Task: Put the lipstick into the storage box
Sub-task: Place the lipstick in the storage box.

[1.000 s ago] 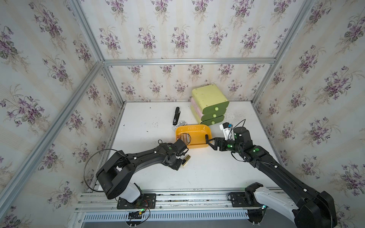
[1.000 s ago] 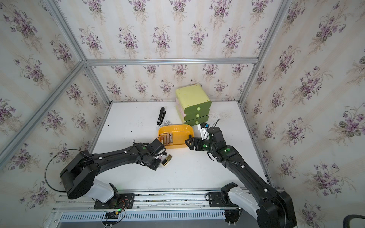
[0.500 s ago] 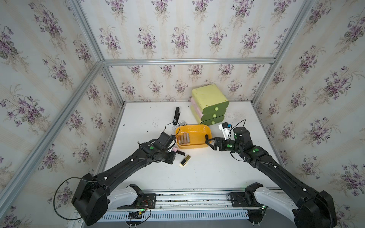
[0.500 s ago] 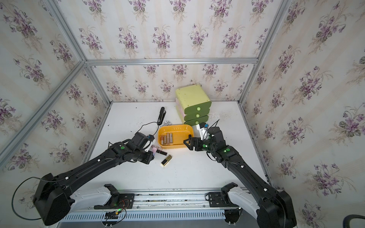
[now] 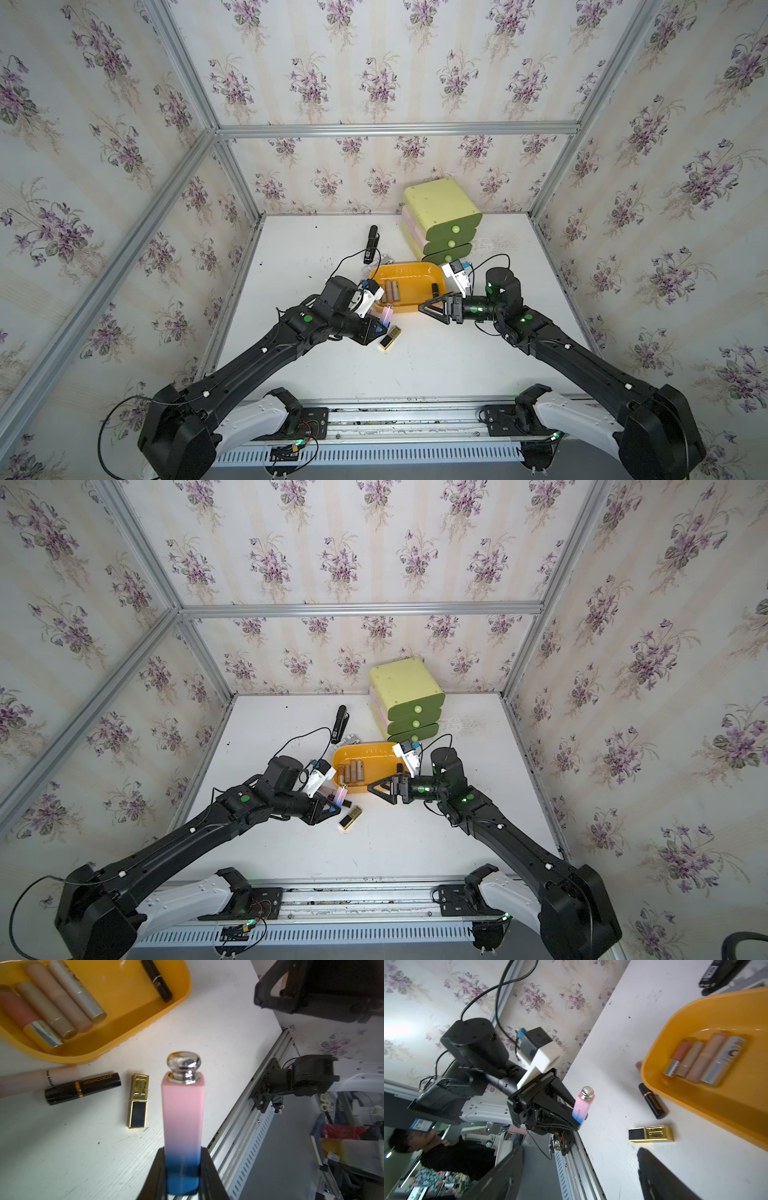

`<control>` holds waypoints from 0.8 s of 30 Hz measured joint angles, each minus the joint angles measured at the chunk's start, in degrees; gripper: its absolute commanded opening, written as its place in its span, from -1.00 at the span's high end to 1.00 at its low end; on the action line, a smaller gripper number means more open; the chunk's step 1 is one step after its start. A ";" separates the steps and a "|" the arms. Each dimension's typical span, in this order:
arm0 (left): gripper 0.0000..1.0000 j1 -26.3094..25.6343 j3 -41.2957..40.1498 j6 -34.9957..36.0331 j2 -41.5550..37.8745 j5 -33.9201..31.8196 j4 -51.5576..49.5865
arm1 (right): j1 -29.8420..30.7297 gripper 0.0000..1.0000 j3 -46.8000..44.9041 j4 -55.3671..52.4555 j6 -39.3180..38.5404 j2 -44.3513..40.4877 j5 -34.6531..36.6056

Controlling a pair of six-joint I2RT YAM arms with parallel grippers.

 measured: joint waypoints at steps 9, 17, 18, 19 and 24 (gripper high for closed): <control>0.65 2.01 0.04 -7.76 0.13 12.37 13.84 | 2.12 -0.74 0.70 10.71 4.48 0.50 -5.51; 0.65 2.56 0.00 -14.03 -0.33 17.44 23.45 | 5.35 -0.69 1.73 18.64 8.96 1.64 -8.22; 0.65 2.58 0.00 -14.60 -0.42 17.81 23.96 | 5.73 -0.69 1.99 18.84 9.16 1.68 -8.09; 0.65 2.78 0.00 -14.97 -0.46 18.18 24.87 | 5.84 -0.67 2.32 19.39 9.44 1.86 -8.00; 0.65 2.95 -0.39 -17.27 -0.83 18.21 26.38 | 6.38 -0.57 3.28 20.02 10.25 2.97 -6.97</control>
